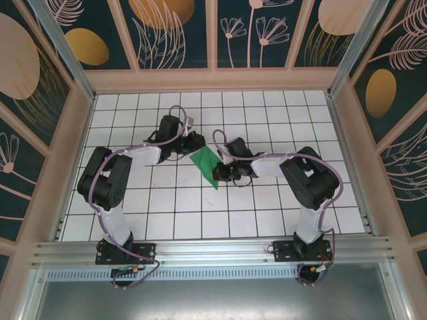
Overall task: Fold a paper plane with a square sheet of paper (pick it up from the middle)
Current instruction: Fourth fold the wing at the center of the table.
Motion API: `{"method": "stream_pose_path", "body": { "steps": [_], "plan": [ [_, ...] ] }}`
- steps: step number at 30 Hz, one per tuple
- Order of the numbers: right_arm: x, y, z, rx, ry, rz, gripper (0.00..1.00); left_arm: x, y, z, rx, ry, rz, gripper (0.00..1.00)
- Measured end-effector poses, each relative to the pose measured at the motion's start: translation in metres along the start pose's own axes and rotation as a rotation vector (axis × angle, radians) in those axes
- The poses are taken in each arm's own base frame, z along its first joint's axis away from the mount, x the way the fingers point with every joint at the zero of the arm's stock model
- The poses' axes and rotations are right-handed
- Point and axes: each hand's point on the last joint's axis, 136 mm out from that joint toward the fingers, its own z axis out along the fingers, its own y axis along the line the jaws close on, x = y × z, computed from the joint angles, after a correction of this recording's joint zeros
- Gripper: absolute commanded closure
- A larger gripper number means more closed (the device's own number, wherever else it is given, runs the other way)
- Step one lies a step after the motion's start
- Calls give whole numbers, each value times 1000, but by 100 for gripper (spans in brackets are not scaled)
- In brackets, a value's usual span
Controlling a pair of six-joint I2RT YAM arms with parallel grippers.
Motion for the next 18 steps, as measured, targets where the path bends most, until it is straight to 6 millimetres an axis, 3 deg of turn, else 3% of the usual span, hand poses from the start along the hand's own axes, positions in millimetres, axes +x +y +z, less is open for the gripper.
{"method": "stream_pose_path", "body": {
  "steps": [3,6,14,18],
  "plan": [
    [0,0,0,0,0,3,100,31,15,14,-9,77,-67,88],
    [0,0,0,0,-1,3,100,46,22,24,-17,120,-103,88],
    [-1,1,-1,-6,-1,20,98,49,46,31,-97,103,-113,90],
    [4,4,-6,-13,12,35,98,48,48,31,-108,100,-76,91]
  ]
}}
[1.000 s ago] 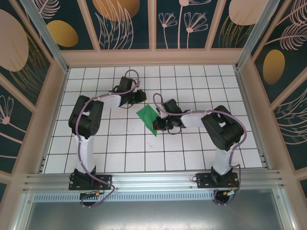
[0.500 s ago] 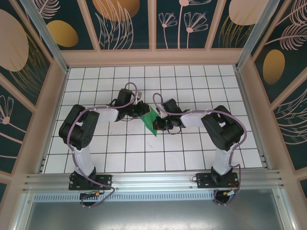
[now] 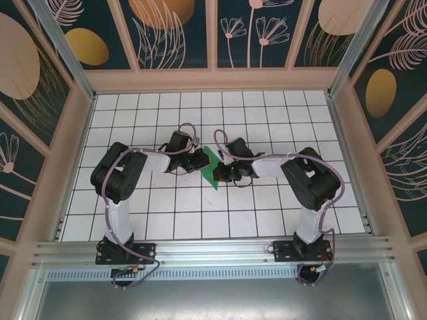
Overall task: Fold a paper plane with a square sheet of paper (pick it up from the middle)
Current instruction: Fourth fold the wing at the center of the table.
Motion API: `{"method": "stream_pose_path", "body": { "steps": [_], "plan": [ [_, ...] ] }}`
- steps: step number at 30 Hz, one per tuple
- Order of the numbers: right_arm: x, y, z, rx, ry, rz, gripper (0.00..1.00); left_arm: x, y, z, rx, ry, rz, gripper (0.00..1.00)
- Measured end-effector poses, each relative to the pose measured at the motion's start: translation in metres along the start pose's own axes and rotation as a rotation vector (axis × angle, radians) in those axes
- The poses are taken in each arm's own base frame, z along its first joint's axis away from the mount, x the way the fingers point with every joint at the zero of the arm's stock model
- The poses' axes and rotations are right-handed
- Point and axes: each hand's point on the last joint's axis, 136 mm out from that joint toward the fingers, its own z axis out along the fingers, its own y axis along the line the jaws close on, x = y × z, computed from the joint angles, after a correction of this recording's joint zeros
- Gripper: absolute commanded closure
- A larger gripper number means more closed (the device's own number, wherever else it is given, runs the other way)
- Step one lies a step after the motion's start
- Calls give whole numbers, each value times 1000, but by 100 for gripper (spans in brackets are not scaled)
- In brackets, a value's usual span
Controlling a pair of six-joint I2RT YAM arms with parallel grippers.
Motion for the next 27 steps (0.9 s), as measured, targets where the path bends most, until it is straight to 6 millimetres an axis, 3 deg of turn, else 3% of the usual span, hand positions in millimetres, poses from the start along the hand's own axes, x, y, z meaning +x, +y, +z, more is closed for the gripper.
{"method": "stream_pose_path", "body": {
  "steps": [6,12,16,27],
  "plan": [
    [8,13,-10,-48,14,15,98,-1,0,1,-16,1,54,91],
    [22,18,-4,-69,57,23,98,-1,0,1,-21,5,78,91],
    [30,9,7,-49,92,37,98,-1,0,1,-25,3,84,91],
    [28,13,7,-20,95,33,99,-2,0,1,-27,-1,95,91]
  ]
}}
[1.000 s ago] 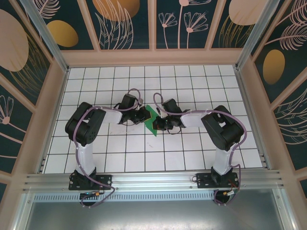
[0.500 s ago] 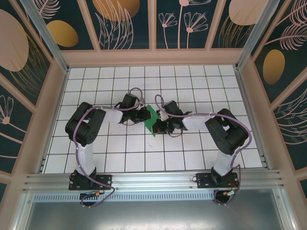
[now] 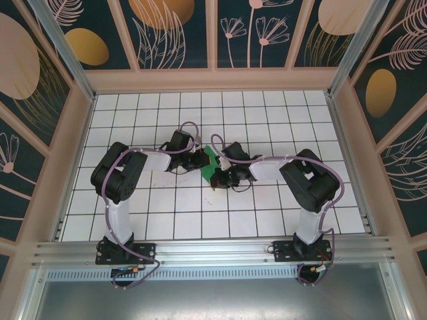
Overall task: Fold a paper plane with a square sheet of paper (pick it up from the middle)
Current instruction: Fourth fold the wing at the center of the table.
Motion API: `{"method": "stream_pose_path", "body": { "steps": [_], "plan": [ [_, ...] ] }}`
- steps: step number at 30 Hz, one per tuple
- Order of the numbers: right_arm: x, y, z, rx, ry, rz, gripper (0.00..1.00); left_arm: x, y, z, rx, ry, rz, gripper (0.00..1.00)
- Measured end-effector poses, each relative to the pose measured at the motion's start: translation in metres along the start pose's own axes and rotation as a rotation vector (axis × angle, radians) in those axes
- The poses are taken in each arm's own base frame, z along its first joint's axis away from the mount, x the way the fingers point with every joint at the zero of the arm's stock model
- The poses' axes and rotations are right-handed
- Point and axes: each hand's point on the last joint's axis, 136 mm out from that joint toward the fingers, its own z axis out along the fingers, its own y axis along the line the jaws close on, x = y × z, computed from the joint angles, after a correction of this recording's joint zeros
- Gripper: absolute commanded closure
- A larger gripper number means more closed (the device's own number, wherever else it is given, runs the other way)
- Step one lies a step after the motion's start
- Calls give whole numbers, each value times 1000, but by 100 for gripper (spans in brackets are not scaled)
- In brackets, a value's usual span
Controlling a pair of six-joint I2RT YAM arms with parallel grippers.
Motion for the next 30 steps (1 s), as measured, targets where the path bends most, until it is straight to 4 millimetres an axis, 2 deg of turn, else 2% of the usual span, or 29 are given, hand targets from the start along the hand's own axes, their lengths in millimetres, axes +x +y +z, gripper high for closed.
{"method": "stream_pose_path", "body": {
  "steps": [3,9,13,18,25,30],
  "plan": [
    [-4,5,-5,2,-11,-4,99,0,0,0,0,0,3,91],
    [-28,23,-12,-24,-68,-31,98,0,0,0,0,1,7,91],
    [-39,20,-8,-26,-83,-27,98,0,0,0,1,1,7,91],
    [-30,0,7,4,-44,10,98,0,0,0,0,1,7,91],
    [-29,-1,6,-10,-59,1,98,0,0,0,-1,2,14,91],
    [-19,0,1,-2,-45,3,98,0,0,0,-3,3,16,91]
  ]
}}
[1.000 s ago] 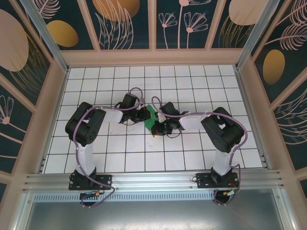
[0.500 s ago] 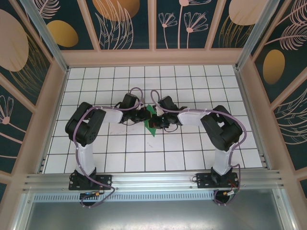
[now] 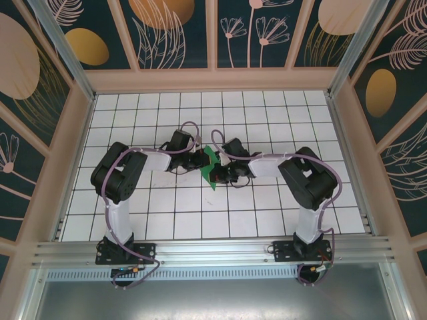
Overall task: Fold a paper plane with a square sheet of paper (pick it up from the middle)
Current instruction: Fourth fold the wing at the center of the table.
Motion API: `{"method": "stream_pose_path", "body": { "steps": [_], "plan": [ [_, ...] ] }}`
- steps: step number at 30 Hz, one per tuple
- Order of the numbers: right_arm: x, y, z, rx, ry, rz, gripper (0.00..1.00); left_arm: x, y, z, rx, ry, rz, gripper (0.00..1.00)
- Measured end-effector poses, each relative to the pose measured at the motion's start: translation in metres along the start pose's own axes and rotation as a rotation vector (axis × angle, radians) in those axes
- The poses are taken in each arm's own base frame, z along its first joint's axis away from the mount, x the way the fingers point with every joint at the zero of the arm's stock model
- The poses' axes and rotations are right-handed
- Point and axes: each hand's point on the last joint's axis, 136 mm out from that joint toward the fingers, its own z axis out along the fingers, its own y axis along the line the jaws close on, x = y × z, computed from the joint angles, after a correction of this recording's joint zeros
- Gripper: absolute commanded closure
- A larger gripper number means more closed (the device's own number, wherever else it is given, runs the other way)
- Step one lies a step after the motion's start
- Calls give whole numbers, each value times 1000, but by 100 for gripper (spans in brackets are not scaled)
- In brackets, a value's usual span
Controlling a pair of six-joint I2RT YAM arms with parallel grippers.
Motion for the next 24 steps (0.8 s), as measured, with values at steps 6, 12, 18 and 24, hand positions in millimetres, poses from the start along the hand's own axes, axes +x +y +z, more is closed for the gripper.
{"method": "stream_pose_path", "body": {
  "steps": [6,12,18,24],
  "plan": [
    [12,-3,0,-9,-1,-12,98,0,0,0,-1,1,3,90],
    [16,-4,-2,-14,-17,-24,98,-1,-1,0,-4,4,1,90],
    [29,-4,-5,-18,-10,-36,98,0,0,0,-12,9,-1,90],
    [33,-3,-7,-10,3,-33,96,0,0,0,-12,11,-2,89]
  ]
}}
